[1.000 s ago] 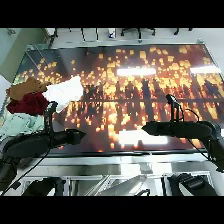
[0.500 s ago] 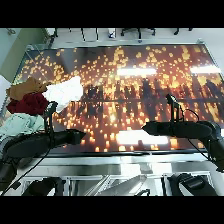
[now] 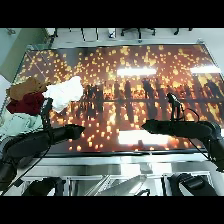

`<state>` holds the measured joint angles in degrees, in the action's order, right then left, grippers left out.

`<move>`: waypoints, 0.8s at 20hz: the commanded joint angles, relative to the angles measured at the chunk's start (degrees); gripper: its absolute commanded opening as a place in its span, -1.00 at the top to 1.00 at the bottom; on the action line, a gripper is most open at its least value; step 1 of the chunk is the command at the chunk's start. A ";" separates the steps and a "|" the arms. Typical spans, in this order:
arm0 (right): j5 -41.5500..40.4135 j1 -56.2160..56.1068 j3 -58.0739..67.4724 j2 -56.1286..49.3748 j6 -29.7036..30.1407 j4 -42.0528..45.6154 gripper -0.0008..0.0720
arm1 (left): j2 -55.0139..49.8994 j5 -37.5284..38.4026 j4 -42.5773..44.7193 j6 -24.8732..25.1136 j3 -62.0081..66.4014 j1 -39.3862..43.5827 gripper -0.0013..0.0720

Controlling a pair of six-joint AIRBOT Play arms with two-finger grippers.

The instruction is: Fold the shirts.

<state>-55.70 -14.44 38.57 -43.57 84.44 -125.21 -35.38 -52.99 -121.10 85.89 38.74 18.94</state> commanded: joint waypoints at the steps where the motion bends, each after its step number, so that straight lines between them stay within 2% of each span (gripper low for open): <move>1: 3.39 0.04 -0.02 -0.04 0.00 0.22 0.92 | -0.46 11.47 5.86 -0.92 0.68 -2.78 0.92; 2: 4.35 0.07 0.00 -0.04 0.02 0.24 0.92 | -1.88 13.25 7.80 -0.90 1.84 -6.12 0.92; 3: 5.75 0.07 0.00 -0.17 0.00 0.22 0.90 | -4.26 14.32 8.31 -0.87 3.28 -10.43 0.32; 4: 7.61 0.07 0.00 -0.46 0.00 0.48 0.84 | -7.43 14.32 8.63 -0.90 5.07 -15.54 -0.65; 5: 9.18 0.09 0.00 -0.79 0.02 0.66 0.27 | -11.08 13.05 8.63 -0.87 6.95 -20.41 -0.90; 6: 10.62 0.09 0.00 -1.25 0.02 0.66 -0.38 | -14.69 12.00 8.66 -0.81 8.37 -24.48 -0.91; 7: 12.24 0.09 0.00 -1.88 0.02 0.70 -0.57 | -18.53 11.65 8.63 0.50 9.49 -27.82 -0.91; 10: 17.44 0.11 0.00 -4.22 0.02 0.68 -0.61 | -32.79 13.60 8.59 2.71 13.51 -31.76 -0.91; 13: 19.67 0.11 0.00 -6.36 0.02 0.66 -0.62 | -48.22 14.25 8.57 2.69 20.74 -29.55 -0.91; 16: 19.76 0.11 0.00 -7.54 0.02 0.63 -0.62 | -58.97 13.33 8.63 2.69 28.48 -27.19 -0.91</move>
<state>-37.65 -14.35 38.57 -49.82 84.44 -124.60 -83.79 -39.44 -112.71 88.23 60.80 -9.34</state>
